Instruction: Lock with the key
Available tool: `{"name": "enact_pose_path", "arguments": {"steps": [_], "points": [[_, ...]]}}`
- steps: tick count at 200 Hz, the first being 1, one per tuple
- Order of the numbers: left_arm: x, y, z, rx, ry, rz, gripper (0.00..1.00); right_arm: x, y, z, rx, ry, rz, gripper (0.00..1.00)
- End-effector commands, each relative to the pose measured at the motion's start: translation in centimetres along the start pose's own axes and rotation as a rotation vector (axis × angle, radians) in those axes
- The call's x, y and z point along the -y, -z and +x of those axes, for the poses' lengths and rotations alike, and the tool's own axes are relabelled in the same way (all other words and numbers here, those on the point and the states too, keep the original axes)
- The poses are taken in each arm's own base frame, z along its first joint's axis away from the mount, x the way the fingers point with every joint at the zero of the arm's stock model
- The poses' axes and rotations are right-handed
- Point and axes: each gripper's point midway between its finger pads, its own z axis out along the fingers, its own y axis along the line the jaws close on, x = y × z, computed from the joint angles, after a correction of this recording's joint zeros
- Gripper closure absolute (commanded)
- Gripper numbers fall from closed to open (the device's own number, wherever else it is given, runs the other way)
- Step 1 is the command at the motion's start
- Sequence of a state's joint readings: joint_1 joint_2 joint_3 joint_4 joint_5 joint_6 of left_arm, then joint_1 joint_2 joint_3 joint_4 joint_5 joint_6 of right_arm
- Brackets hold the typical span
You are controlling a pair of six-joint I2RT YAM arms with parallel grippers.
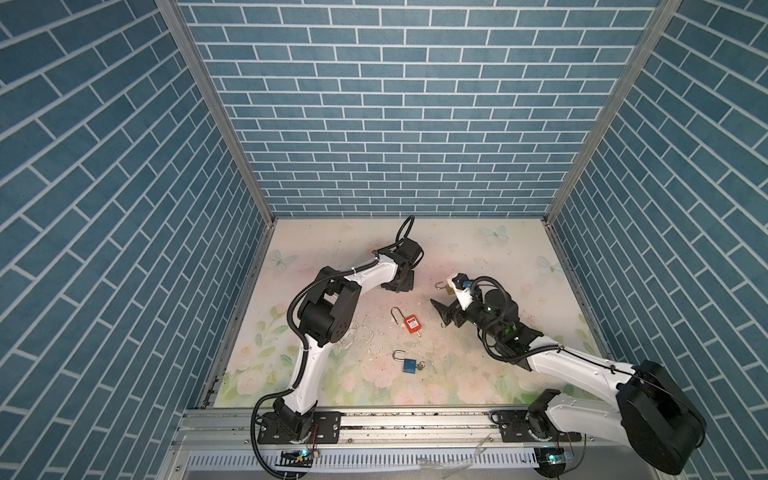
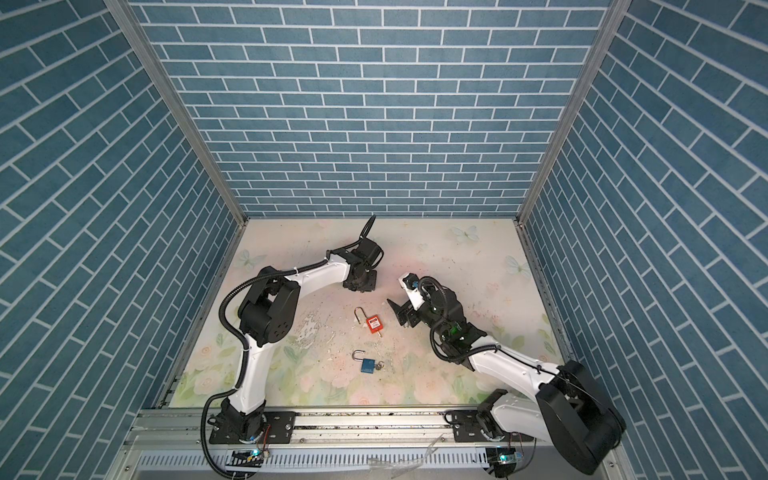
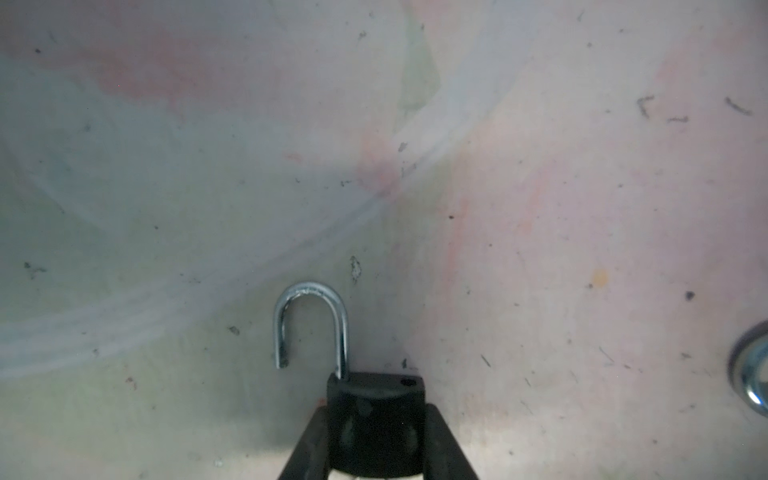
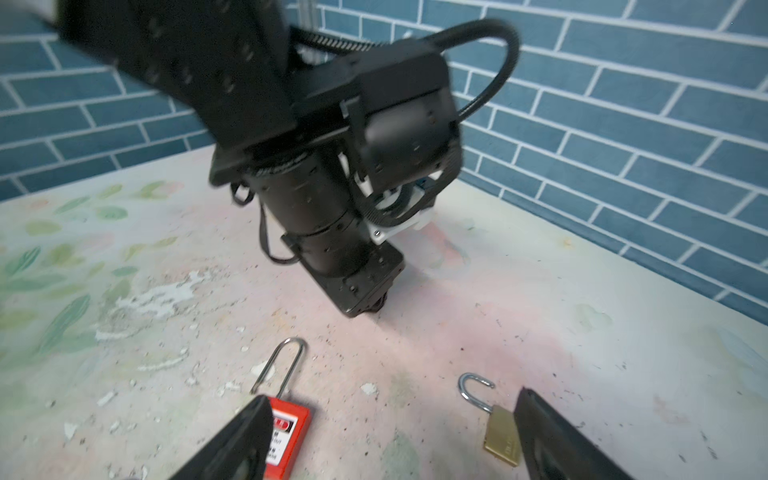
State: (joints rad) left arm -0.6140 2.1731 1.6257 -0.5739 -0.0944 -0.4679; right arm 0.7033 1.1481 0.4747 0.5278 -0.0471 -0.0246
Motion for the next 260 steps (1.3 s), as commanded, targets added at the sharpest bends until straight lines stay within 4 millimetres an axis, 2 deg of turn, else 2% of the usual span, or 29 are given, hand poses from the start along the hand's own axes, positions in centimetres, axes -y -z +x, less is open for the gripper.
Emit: {"name": "enact_pose_path", "arguments": {"steps": [1, 27, 53, 83, 115, 131, 164, 185, 229, 260], "points": [[2.1, 5.7, -3.8, 0.178, -0.068, 0.104, 0.95, 2.6, 1.4, -3.5, 0.048, -0.137, 0.141, 0.09], [3.8, 11.8, -6.7, 0.356, -0.189, 0.206, 0.96, 3.8, 3.1, -5.8, 0.045, -0.250, 0.163, 0.09], [5.7, 17.0, -8.0, 0.517, -0.322, 0.325, 0.96, 4.9, 5.0, -7.0, 0.010, -0.383, 0.151, 0.09], [7.5, 20.7, -7.9, 0.653, -0.487, 0.402, 0.96, 5.5, 6.8, -7.9, -0.028, -0.483, 0.105, 0.08], [8.9, 20.9, -5.6, 0.727, -0.785, 0.407, 0.96, 6.0, 7.9, -9.6, -0.035, -0.498, 0.056, 0.07], [9.7, 20.8, -3.5, 0.768, -0.960, 0.430, 0.96, 6.0, 8.2, -10.3, -0.048, -0.447, 0.039, 0.07], [9.5, 21.3, 0.5, 0.982, -1.232, 0.402, 0.96, 5.8, 7.3, -9.2, -0.123, -0.368, 0.018, 0.06], [9.3, 21.8, 1.7, 1.090, -1.326, 0.363, 0.98, 5.6, 6.0, -8.1, -0.178, -0.367, -0.012, 0.06], [9.9, 20.7, 3.5, 1.060, -1.420, 0.379, 0.99, 4.8, 3.3, -7.5, -0.202, -0.396, -0.102, 0.11], [10.2, 20.5, 4.3, 1.064, -1.471, 0.373, 0.99, 5.5, 1.6, -7.2, -0.212, -0.399, -0.092, 0.11]]}}
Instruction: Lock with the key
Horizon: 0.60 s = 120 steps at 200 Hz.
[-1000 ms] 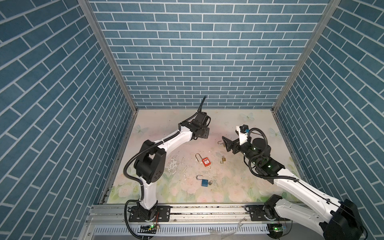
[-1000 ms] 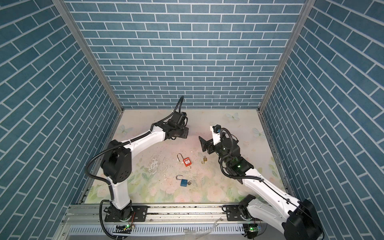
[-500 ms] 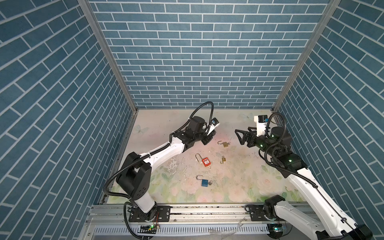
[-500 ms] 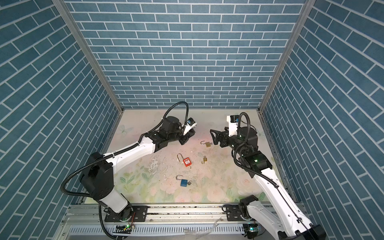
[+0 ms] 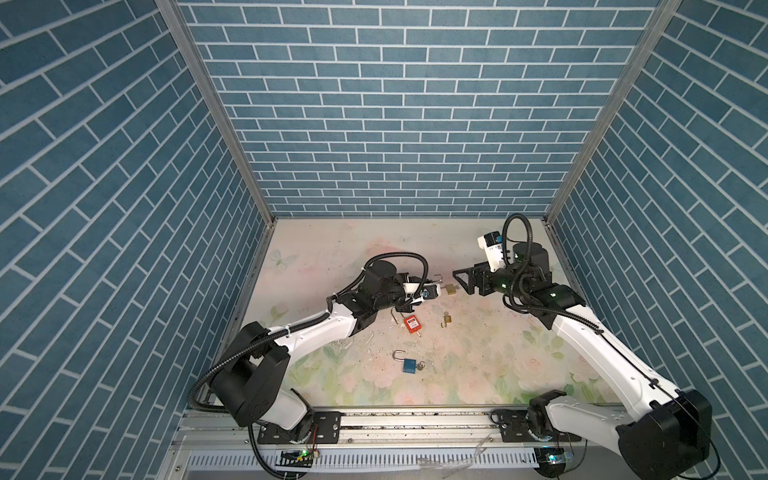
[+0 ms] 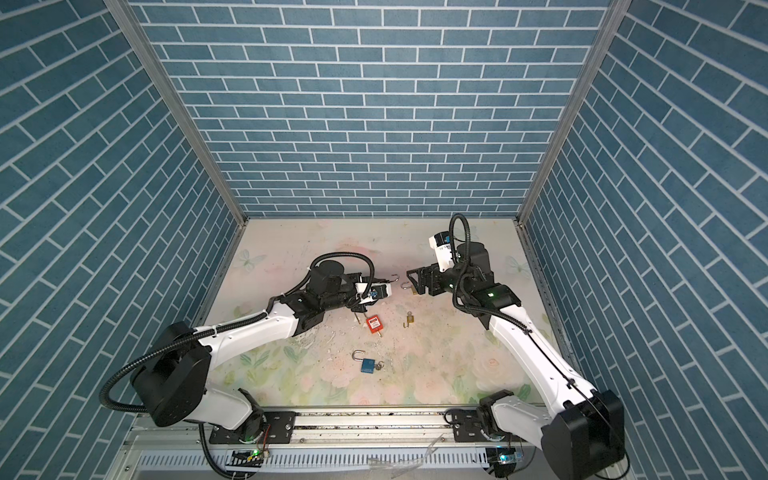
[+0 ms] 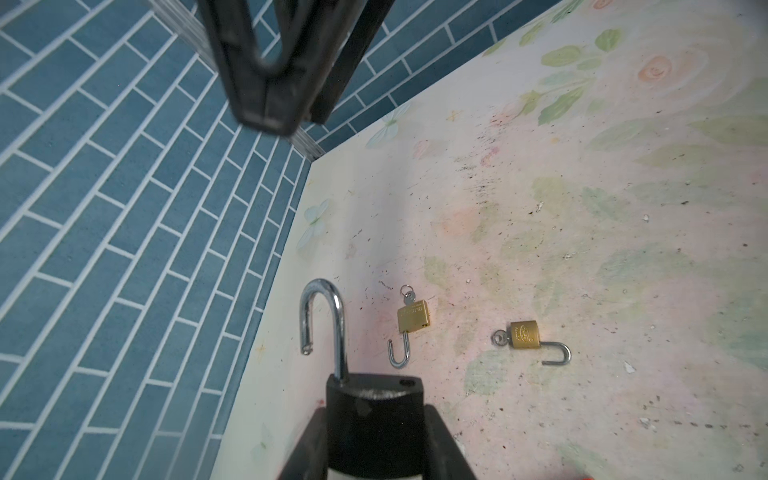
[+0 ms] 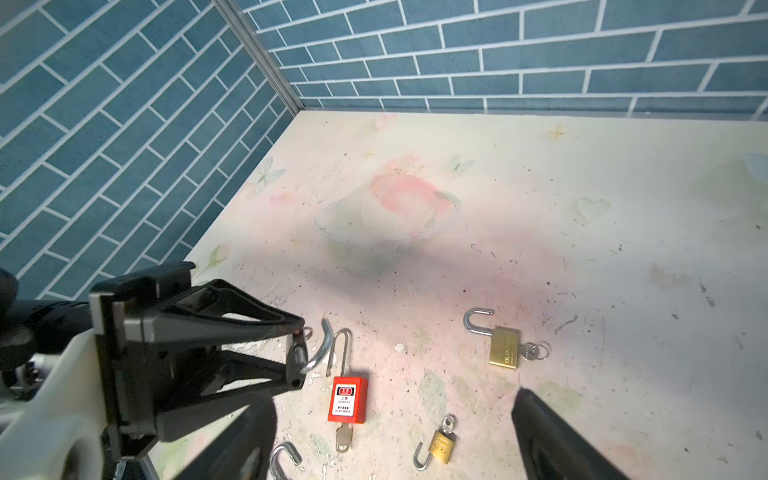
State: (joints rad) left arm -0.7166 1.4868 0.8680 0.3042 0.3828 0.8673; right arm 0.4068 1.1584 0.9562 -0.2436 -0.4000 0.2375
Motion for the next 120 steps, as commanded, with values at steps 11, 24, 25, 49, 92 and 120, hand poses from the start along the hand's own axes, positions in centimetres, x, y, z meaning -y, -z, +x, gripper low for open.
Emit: {"name": "enact_pose_path", "arguments": {"steps": [11, 24, 25, 49, 92, 120], "points": [[0.2, 0.3, -1.7, 0.061, -0.116, -0.008, 1.00, -0.8, -0.8, -2.5, 0.040, 0.040, -0.037, 0.12], [0.2, 0.3, -2.0, 0.069, -0.123, -0.008, 1.00, -0.8, -1.5, -2.4, 0.029, 0.039, -0.040, 0.12], [0.2, 0.3, -2.1, 0.069, -0.123, -0.008, 1.00, -0.8, -1.6, -2.4, 0.028, 0.039, -0.040, 0.12], [0.3, 0.3, -2.4, 0.075, -0.135, -0.009, 1.00, -0.7, -2.9, -1.9, 0.007, 0.039, -0.034, 0.13], [0.4, 0.4, -2.6, 0.073, -0.150, -0.016, 0.99, 0.5, -4.3, -0.6, -0.043, 0.026, 0.016, 0.15], [0.3, 0.3, -2.7, 0.072, -0.153, -0.019, 0.99, 1.5, -4.6, 0.3, -0.079, 0.026, 0.062, 0.17]]}}
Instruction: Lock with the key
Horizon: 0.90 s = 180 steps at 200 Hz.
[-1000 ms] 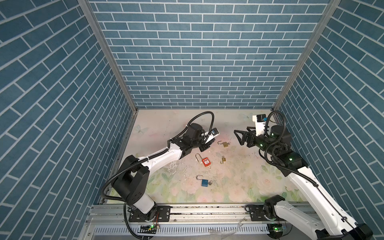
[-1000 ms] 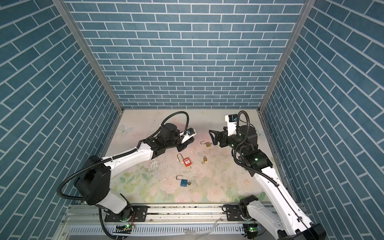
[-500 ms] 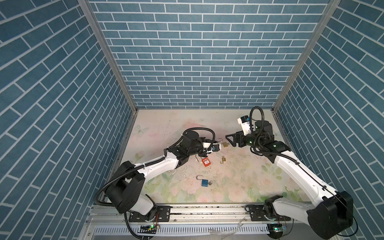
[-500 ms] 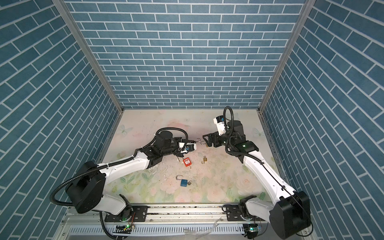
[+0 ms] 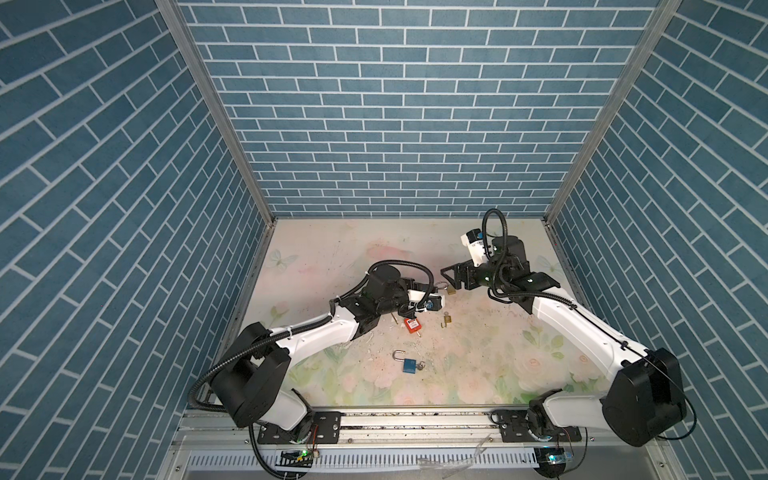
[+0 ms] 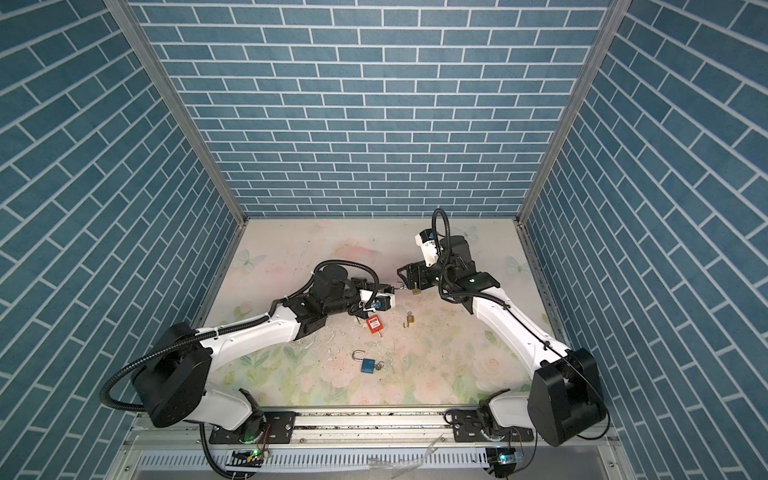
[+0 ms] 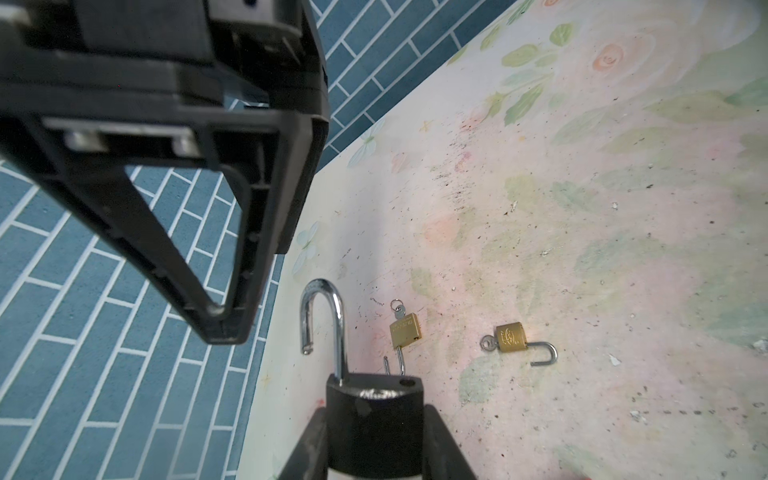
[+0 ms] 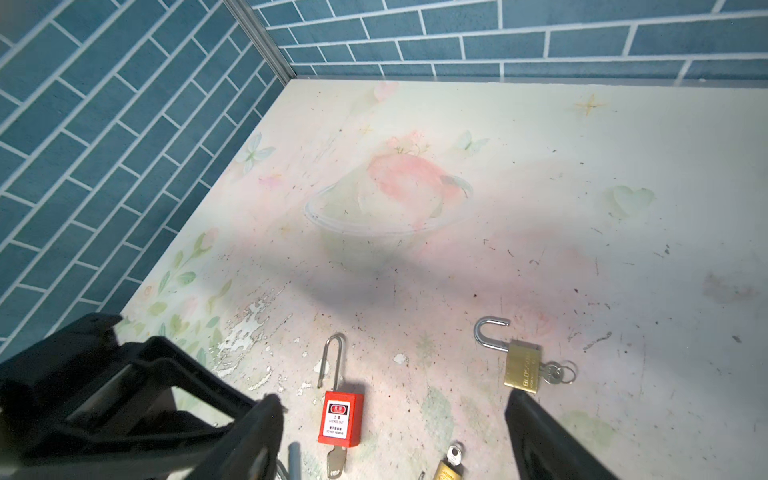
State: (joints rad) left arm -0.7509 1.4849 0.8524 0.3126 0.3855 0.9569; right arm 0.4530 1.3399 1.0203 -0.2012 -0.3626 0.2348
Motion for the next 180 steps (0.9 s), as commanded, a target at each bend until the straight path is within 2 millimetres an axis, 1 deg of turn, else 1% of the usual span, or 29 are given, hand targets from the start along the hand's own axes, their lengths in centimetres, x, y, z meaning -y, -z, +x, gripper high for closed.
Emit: {"name": "enact_pose_path", "arguments": {"steps": [1, 19, 60, 75, 86, 106, 128, 137, 150, 180], "points": [[-1.4, 0.5, -1.8, 0.048, -0.054, -0.051, 0.99, 0.7, 0.0, -0.4, -0.002, 0.026, 0.050, 0.17], [-1.7, 0.4, -1.9, 0.048, -0.044, -0.058, 0.98, 1.1, -0.2, 0.3, -0.029, 0.023, 0.063, 0.19], [-2.1, -0.1, -2.2, 0.052, -0.004, -0.059, 0.97, 1.3, -0.4, 2.0, -0.087, 0.017, 0.058, 0.23], [-2.3, -0.2, -2.4, 0.055, 0.004, -0.057, 0.97, 1.2, -0.3, 2.3, -0.095, 0.020, 0.055, 0.25], [-2.1, -0.3, -2.5, 0.055, 0.002, -0.050, 0.97, 1.6, -0.1, 2.4, -0.093, 0.019, 0.073, 0.25], [-1.8, -0.4, -2.6, 0.052, -0.016, -0.036, 0.97, 2.8, 0.5, 1.7, -0.063, -0.006, 0.131, 0.24], [-0.8, -0.6, -2.6, 0.036, -0.053, -0.011, 0.97, 4.3, 1.4, 0.6, -0.012, -0.052, 0.185, 0.22], [-0.3, -0.7, -2.8, 0.032, -0.070, 0.001, 0.97, 4.6, 1.6, 0.2, -0.002, -0.060, 0.193, 0.22], [0.0, -0.8, -3.0, 0.029, -0.079, 0.004, 0.97, 4.1, 1.9, -0.2, 0.011, -0.048, 0.174, 0.21], [0.2, -1.1, -3.3, 0.034, -0.070, 0.016, 0.97, 2.0, 2.7, -1.4, 0.058, -0.022, 0.079, 0.21]]}}
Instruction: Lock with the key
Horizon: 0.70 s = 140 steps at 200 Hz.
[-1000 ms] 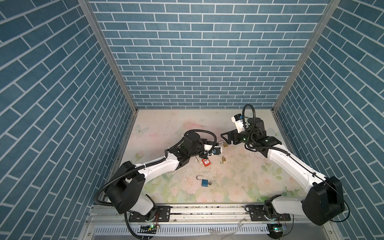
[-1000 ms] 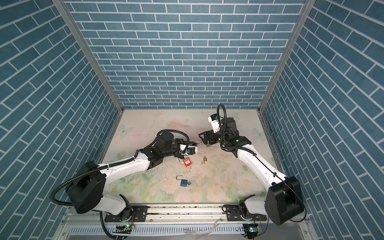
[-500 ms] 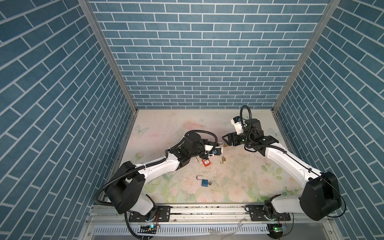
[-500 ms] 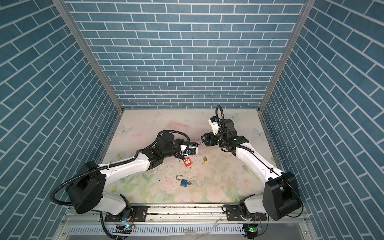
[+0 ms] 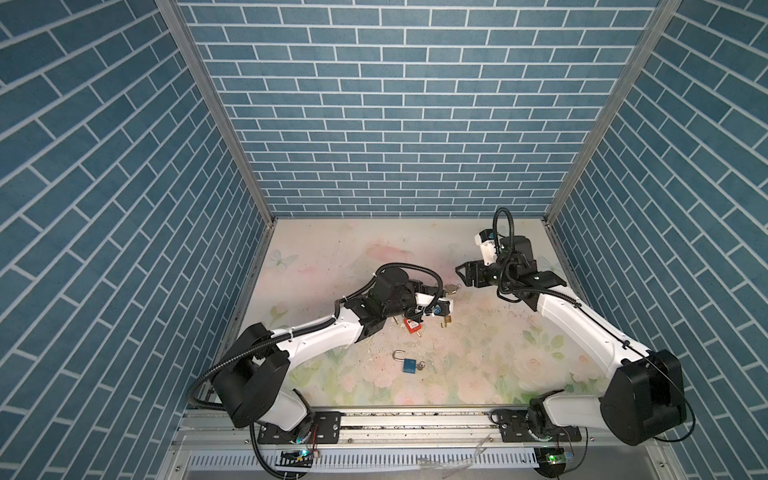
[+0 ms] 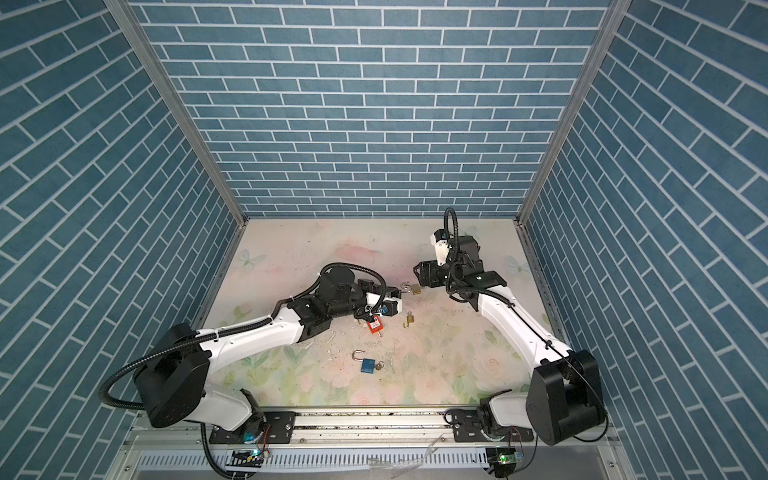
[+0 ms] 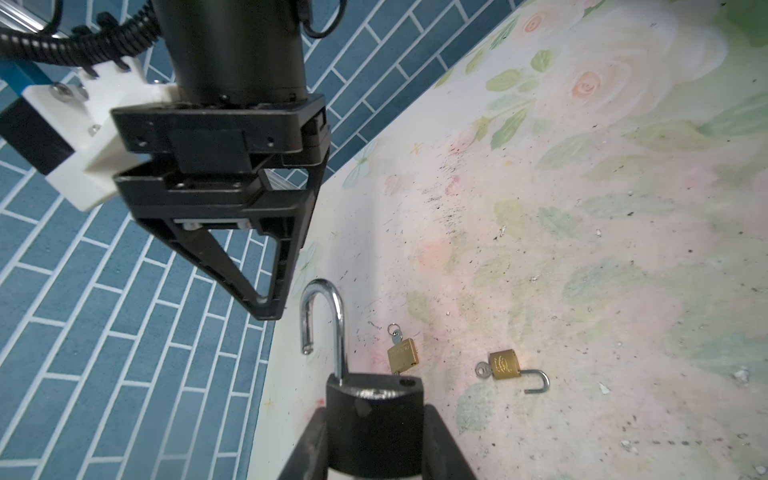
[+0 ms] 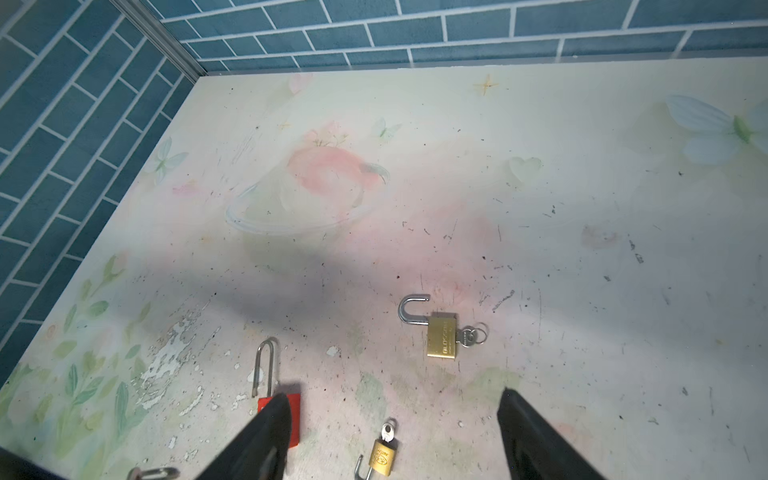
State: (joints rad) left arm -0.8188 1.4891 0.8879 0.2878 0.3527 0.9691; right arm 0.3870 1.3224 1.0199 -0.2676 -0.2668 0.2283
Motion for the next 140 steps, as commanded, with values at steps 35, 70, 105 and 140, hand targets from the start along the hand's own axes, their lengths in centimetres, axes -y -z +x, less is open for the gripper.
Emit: {"name": "enact_pose_path", "arguments": {"steps": [35, 70, 105, 140], "points": [[-0.6, -0.7, -0.9, 0.010, -0.023, 0.003, 0.97, -4.2, 2.2, -0.8, 0.048, 0.029, -0.194, 0.21], [-0.8, -1.0, -1.3, 0.011, -0.022, 0.002, 0.97, -5.4, 2.1, 1.7, -0.032, 0.038, -0.247, 0.23], [-1.0, -1.1, -1.6, 0.012, -0.034, -0.003, 0.97, -4.2, 1.3, 3.4, -0.081, 0.021, -0.187, 0.25], [-1.0, -1.2, -1.6, -0.002, -0.053, -0.009, 0.97, -3.2, 1.2, 2.9, -0.056, 0.008, -0.128, 0.27]]}}
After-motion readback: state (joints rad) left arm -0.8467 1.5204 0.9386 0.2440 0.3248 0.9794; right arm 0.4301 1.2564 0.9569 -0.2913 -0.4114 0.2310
